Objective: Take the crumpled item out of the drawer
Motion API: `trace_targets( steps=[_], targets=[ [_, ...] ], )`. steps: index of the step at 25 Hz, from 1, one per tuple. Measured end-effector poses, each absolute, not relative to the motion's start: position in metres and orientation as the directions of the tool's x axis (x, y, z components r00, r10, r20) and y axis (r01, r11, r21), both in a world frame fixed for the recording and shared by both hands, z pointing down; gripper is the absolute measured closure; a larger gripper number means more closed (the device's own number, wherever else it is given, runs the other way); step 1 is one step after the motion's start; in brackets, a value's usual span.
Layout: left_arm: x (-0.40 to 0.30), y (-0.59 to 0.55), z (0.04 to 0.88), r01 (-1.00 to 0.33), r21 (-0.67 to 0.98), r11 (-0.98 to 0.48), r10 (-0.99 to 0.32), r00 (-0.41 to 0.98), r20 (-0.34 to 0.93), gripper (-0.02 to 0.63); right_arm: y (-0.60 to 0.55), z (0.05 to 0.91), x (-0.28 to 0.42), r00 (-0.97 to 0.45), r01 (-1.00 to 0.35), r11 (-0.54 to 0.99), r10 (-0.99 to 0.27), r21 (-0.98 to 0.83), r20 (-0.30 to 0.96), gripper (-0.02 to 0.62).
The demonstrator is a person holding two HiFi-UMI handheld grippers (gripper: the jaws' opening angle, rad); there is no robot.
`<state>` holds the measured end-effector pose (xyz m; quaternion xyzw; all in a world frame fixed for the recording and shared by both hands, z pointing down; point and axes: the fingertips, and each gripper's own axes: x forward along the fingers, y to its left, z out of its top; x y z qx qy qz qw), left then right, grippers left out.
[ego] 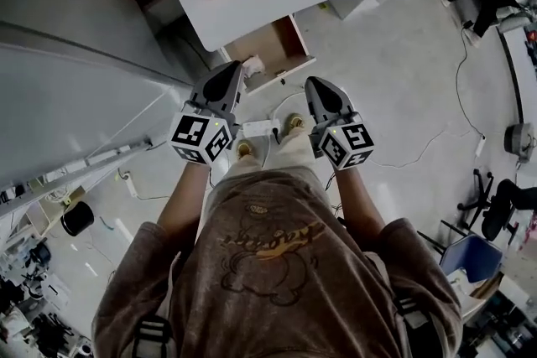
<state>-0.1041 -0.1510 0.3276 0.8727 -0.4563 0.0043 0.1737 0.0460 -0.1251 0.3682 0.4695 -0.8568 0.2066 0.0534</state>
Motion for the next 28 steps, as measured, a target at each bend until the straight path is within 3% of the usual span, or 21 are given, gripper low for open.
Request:
trace_targets(
  steps=[28],
  targets=[
    [-0.088,-0.225,0.505,-0.858,0.308,-0.410,-0.800,0.501,0.331,0.598,-0.217,0.523,0.063,-0.635,-0.772,0.536,-0.677,-0.342,0.373,0.597]
  ],
)
